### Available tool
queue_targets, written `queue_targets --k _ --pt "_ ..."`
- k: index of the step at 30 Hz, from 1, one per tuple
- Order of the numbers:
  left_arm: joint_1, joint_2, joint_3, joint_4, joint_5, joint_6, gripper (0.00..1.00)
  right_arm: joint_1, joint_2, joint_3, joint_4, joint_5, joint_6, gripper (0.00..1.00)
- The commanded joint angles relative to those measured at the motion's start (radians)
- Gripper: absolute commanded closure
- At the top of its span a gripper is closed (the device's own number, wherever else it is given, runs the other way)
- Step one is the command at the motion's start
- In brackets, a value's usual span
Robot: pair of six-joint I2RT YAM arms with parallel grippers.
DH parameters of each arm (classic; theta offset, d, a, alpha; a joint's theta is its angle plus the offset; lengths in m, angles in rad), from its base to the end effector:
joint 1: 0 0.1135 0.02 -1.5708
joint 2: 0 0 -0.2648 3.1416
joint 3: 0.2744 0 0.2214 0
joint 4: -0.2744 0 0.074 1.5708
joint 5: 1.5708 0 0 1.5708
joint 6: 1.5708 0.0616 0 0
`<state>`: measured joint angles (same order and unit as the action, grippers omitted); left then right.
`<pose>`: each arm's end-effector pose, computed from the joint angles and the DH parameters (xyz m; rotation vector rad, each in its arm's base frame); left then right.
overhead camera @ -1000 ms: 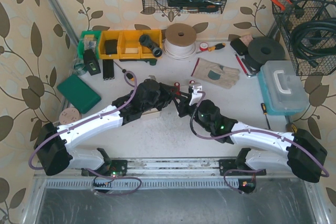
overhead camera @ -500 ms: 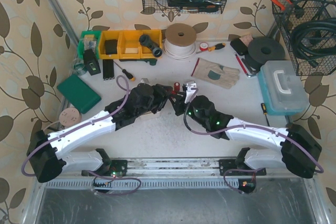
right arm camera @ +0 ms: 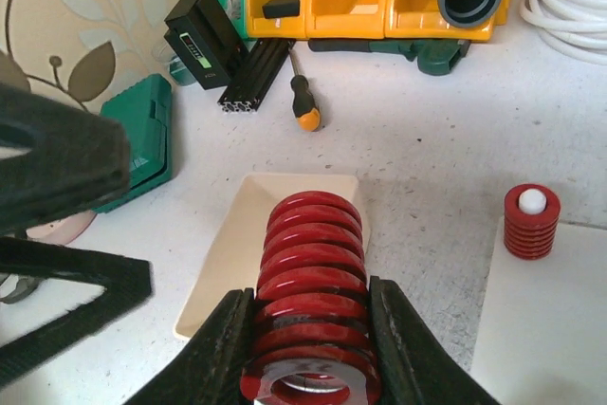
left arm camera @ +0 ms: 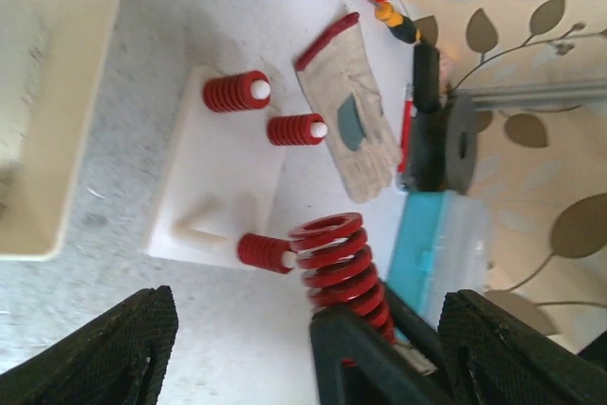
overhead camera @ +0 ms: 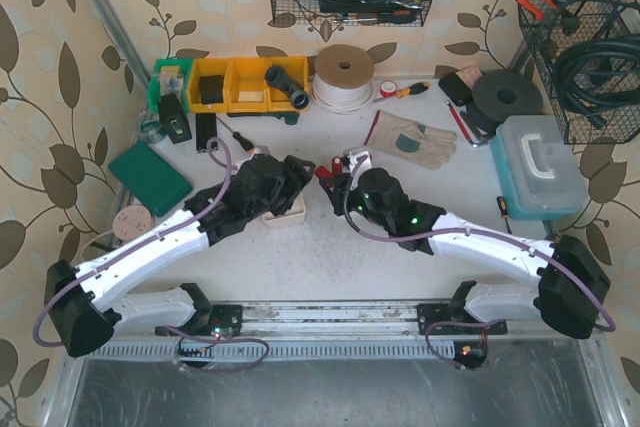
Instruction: Install the large spring
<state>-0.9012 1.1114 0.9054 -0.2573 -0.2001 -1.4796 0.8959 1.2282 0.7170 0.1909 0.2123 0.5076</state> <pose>0.1608 -0.1835 0.3059 -0.7848 2.1422 -1.2223 0.1811 0.2056 0.2687 -0.2290 1.9422 0.7500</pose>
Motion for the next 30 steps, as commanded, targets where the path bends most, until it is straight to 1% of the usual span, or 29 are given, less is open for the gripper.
queue_targets --k 1,3,5,10,13,17,19,21,23,26,28,30 --pt "0.015 0.005 0.178 -0.271 -0.018 0.238 0.21 -0.014 -0.023 0.132 -0.252 -0.041 -0.027 1.0" --pt "0.015 -0.002 0.199 -0.349 -0.042 0.31 0.22 -0.015 -0.022 0.183 -0.374 -0.045 -0.046 1.0" --pt "0.015 -0.043 0.179 -0.393 -0.085 0.36 0.23 -0.019 -0.018 0.234 -0.492 -0.047 -0.061 1.0" --pt "0.015 -0.207 0.083 -0.397 -0.181 0.513 0.23 -0.047 0.031 0.379 -0.773 -0.093 -0.09 1.0" --pt "0.015 -0.237 0.063 -0.422 -0.194 0.622 0.25 -0.063 0.102 0.489 -0.946 -0.126 -0.104 1.0" --pt "0.014 -0.254 0.011 -0.439 -0.207 0.763 0.3 -0.067 0.16 0.578 -1.07 -0.144 -0.113 1.0" --pt "0.013 -0.292 -0.076 -0.4 -0.22 0.806 0.31 -0.074 0.192 0.622 -1.122 -0.145 -0.116 1.0" --pt "0.013 -0.355 -0.172 -0.321 -0.218 0.83 0.31 -0.08 0.229 0.675 -1.181 -0.135 -0.121 1.0" --pt "0.013 -0.423 -0.266 -0.21 -0.191 0.848 0.31 -0.083 0.265 0.713 -1.225 -0.122 -0.129 1.0" --pt "0.013 -0.489 -0.38 -0.083 -0.136 0.853 0.32 -0.086 0.31 0.751 -1.253 -0.104 -0.134 1.0" --pt "0.013 -0.516 -0.436 -0.049 -0.134 0.839 0.35 -0.088 0.338 0.77 -1.256 -0.1 -0.136 1.0" --pt "0.012 -0.555 -0.46 -0.048 -0.148 0.833 0.35 -0.094 0.366 0.794 -1.262 -0.102 -0.142 1.0"
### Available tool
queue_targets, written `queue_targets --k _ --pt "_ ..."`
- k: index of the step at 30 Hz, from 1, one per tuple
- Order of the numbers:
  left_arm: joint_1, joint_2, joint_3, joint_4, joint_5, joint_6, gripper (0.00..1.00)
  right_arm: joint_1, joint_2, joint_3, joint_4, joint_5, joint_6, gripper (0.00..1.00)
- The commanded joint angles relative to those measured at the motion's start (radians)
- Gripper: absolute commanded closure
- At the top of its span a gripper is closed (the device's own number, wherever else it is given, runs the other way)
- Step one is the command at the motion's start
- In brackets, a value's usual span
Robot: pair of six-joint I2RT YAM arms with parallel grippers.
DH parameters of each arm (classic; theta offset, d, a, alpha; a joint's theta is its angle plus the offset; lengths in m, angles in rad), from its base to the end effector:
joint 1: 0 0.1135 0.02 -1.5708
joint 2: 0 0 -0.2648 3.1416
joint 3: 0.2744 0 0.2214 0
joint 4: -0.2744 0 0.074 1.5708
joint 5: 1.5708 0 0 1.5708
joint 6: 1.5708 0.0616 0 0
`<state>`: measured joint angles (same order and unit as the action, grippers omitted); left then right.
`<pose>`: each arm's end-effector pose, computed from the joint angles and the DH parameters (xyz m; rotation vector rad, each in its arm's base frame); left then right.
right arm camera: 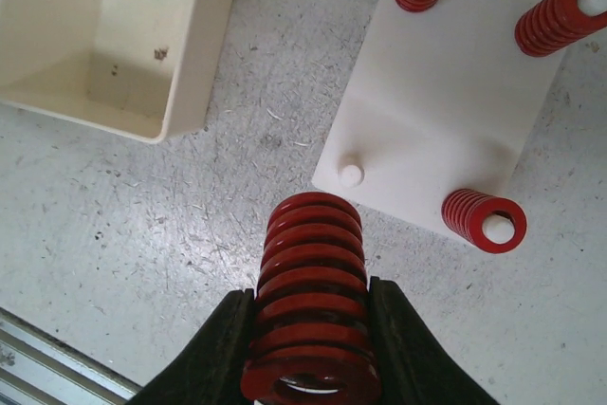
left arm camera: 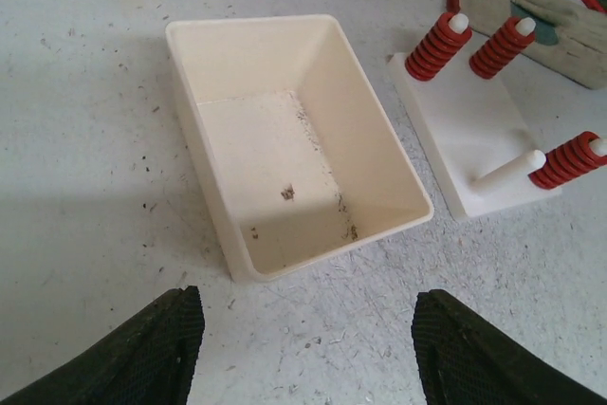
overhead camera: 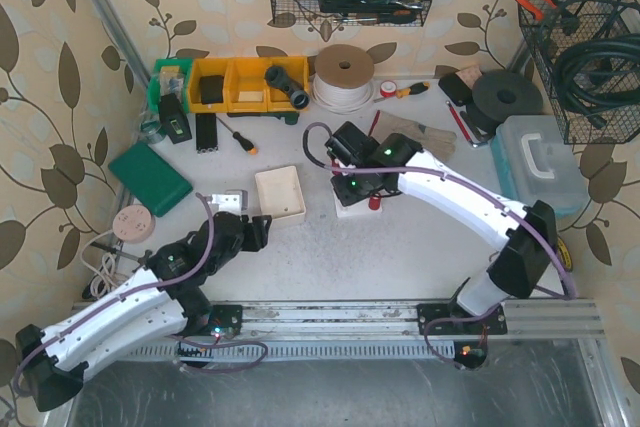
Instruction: Install the large spring
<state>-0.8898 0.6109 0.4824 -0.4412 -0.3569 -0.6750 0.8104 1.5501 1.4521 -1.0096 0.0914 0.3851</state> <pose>0.1005 -0.0898 0.2265 0.0195 2.1501 -0.5515 0.2060 0.2084 0.2960 -0.5407 2.6422 0.2560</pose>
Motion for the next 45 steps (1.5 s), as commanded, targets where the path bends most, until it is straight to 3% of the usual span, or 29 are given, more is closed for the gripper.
queue_targets --k 1,8,16,24,34,45 --pt "0.001 -0.079 -0.046 0.132 0.001 0.032 0.35 -0.013 0.06 0.073 -0.067 0.019 -0.024 1.0" --pt "0.002 -0.195 -0.099 0.105 -0.059 -0.001 0.33 -0.059 0.195 0.188 -0.14 -0.026 -0.07 1.0" --pt "0.002 -0.133 -0.09 0.106 -0.086 -0.018 0.32 -0.081 0.27 0.239 -0.178 -0.041 -0.095 1.0" --pt "0.002 -0.171 -0.115 0.106 -0.117 -0.031 0.3 -0.083 0.314 0.252 -0.216 -0.05 -0.112 1.0" --pt "0.002 -0.141 -0.103 0.101 -0.122 -0.032 0.19 -0.091 0.354 0.273 -0.25 -0.056 -0.134 1.0" --pt "0.002 -0.139 -0.102 0.091 -0.138 -0.04 0.17 -0.095 0.386 0.289 -0.263 -0.07 -0.152 1.0"
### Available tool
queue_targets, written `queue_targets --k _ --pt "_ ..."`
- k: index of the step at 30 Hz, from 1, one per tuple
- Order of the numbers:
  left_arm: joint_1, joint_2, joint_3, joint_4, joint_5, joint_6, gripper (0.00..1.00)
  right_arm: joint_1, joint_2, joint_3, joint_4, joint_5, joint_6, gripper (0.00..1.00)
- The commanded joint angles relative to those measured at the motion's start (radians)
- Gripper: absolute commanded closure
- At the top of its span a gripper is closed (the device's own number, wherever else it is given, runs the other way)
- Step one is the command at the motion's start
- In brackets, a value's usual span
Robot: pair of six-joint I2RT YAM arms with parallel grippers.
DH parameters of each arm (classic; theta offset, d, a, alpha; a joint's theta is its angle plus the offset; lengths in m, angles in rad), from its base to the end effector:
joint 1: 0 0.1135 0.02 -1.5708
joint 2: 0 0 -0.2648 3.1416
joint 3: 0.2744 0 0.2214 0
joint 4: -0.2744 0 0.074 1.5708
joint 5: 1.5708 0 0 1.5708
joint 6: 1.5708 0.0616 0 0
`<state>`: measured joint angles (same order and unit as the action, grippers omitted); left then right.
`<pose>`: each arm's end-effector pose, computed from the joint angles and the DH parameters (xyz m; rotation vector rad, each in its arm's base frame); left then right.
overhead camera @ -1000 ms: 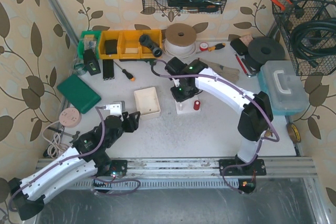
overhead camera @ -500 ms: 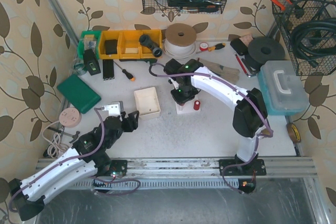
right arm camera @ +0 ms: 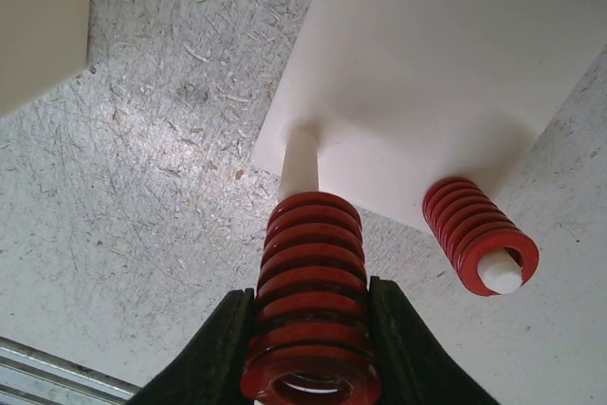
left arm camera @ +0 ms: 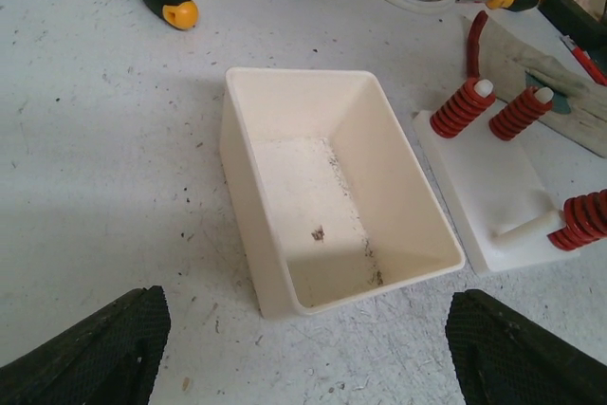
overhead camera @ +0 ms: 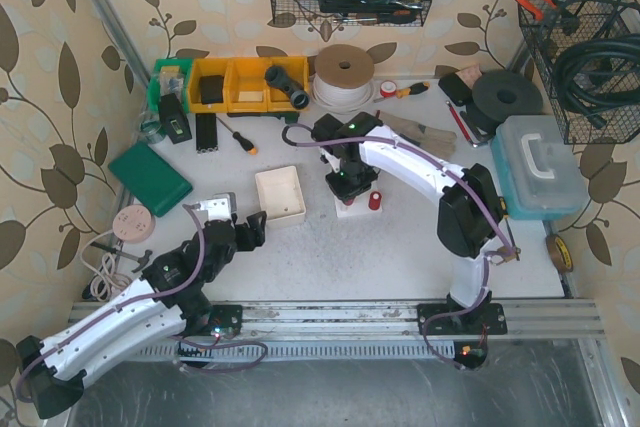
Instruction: Install the large spring
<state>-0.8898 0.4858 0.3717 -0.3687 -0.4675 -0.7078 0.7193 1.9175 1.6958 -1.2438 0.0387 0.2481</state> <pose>0.0963 -0.0747 0.2126 -0.1061 2.0371 -0.5397 0.2613 0.2257 0.2394 -0.7043 2.9473 0.0223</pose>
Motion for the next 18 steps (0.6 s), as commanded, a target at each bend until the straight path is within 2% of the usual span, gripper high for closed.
queue_targets --k 1,18 --pt "0.002 -0.016 0.008 0.019 -0.027 -0.007 0.17 -0.004 0.022 0.05 -0.028 -0.02 -0.015 1.0" --pt "0.002 -0.017 0.006 0.019 -0.028 -0.007 0.13 -0.004 0.062 0.05 -0.001 -0.044 -0.016 1.0"
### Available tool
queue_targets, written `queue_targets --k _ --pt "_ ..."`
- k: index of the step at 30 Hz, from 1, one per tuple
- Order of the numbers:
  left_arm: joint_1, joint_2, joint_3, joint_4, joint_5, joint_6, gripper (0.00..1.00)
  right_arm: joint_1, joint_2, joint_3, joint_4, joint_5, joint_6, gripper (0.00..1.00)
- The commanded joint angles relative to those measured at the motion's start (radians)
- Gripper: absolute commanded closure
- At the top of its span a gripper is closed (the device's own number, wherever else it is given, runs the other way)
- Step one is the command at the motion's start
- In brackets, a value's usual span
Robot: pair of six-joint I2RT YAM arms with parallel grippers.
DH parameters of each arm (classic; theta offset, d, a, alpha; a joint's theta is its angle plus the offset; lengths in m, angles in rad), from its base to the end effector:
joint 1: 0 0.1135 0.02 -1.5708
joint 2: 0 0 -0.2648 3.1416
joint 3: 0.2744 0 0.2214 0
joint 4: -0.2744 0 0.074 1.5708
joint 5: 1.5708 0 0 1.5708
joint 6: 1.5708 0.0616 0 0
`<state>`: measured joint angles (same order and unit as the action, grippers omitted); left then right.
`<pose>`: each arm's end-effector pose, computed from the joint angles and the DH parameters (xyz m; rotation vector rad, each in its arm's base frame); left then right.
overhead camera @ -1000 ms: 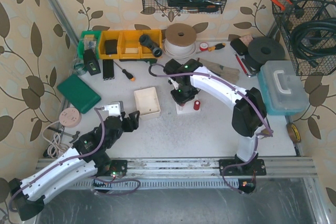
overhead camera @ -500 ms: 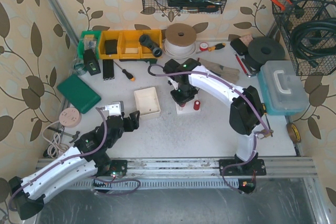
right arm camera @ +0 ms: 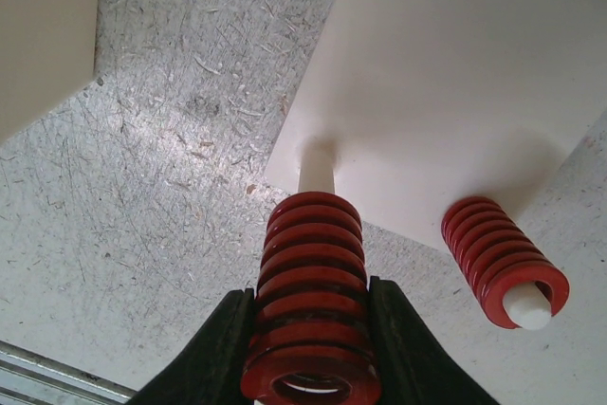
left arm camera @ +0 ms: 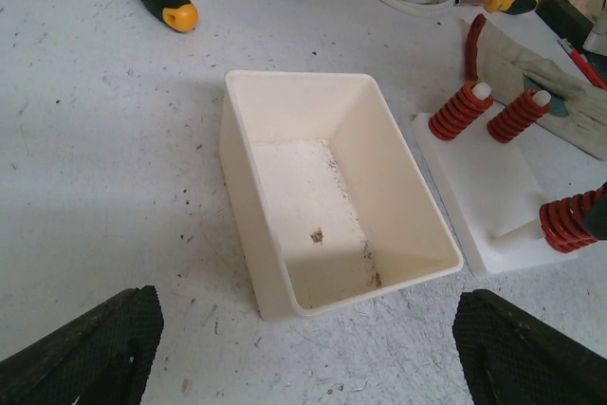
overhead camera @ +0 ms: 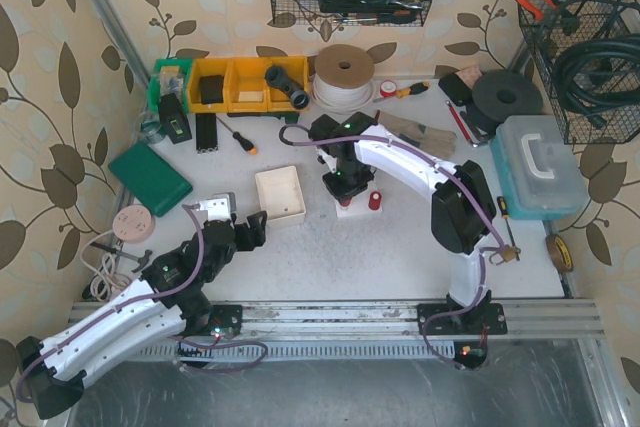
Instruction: Install the large spring
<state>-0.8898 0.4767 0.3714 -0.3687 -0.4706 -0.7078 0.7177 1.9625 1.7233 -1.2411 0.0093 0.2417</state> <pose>0.0958 -0.0738 0.2134 -0.1105 2.0287 -0.5438 0.2675 0.2328 0.2310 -0.7200 2.9706 0.0513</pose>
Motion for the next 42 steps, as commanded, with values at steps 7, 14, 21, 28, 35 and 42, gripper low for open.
queue_targets --k 7,14,21,28,35,42 --pt "0.002 -0.008 0.008 0.018 -0.026 -0.008 0.13 -0.002 0.047 0.03 -0.001 -0.011 -0.016 1.0" --pt "0.002 -0.007 0.006 0.02 -0.026 -0.006 0.12 -0.009 0.078 0.03 -0.001 -0.006 -0.026 1.0" --pt "0.002 -0.001 0.011 0.02 -0.026 -0.005 0.12 -0.008 0.115 0.045 -0.007 -0.005 -0.038 1.0" --pt "0.002 -0.006 0.01 0.018 -0.028 -0.006 0.12 -0.008 0.147 0.064 -0.009 0.004 -0.047 1.0" --pt "0.003 -0.013 0.007 0.015 -0.028 -0.005 0.12 -0.009 0.163 0.064 0.005 -0.003 -0.045 1.0" --pt "0.003 -0.023 0.004 0.013 -0.031 -0.007 0.12 -0.009 0.168 0.054 0.023 -0.009 -0.04 1.0"
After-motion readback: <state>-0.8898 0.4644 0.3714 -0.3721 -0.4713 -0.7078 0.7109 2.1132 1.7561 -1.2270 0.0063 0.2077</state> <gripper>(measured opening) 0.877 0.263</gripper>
